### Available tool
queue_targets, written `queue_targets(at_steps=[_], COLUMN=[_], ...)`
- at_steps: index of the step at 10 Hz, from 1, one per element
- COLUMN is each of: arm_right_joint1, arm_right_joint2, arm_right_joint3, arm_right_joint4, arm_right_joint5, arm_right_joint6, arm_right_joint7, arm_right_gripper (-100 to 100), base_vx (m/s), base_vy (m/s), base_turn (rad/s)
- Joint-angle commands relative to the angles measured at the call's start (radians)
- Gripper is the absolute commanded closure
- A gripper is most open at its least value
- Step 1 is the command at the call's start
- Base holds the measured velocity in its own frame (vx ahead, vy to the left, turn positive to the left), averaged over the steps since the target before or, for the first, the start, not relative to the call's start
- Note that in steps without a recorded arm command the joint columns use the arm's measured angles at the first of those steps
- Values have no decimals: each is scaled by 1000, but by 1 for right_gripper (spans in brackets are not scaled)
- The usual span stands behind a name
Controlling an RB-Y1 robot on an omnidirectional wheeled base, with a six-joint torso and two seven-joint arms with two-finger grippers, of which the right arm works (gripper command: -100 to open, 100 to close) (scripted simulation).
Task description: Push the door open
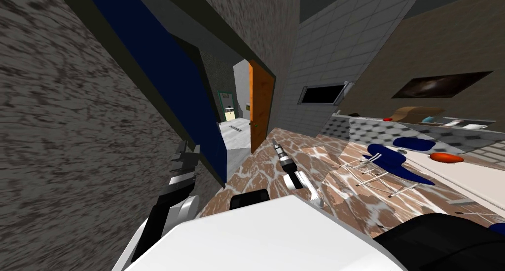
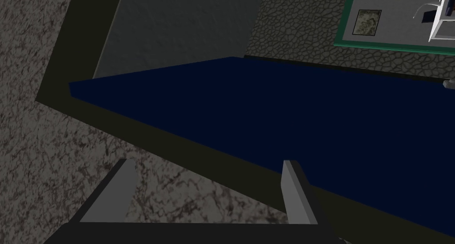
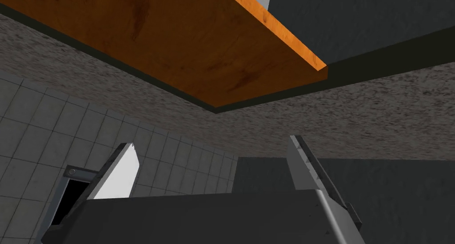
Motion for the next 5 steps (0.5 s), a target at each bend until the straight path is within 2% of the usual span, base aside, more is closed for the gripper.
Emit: queue_targets(at_steps=[1, 2, 5], arm_right_joint1=[-5, -12, -34], arm_right_joint2=[-2, -9, -29], arm_right_joint3=[0, 2, 9], arm_right_joint4=[14, 29, 78], arm_right_joint5=[28, 60, 154], arm_right_joint6=[7, 19, 56], arm_right_joint7=[4, 8, 20], arm_right_gripper=[-100, -100, -100], base_vx=[46, 36, 69], base_vy=[-65, -50, -91], base_turn=[54, 107, 179])
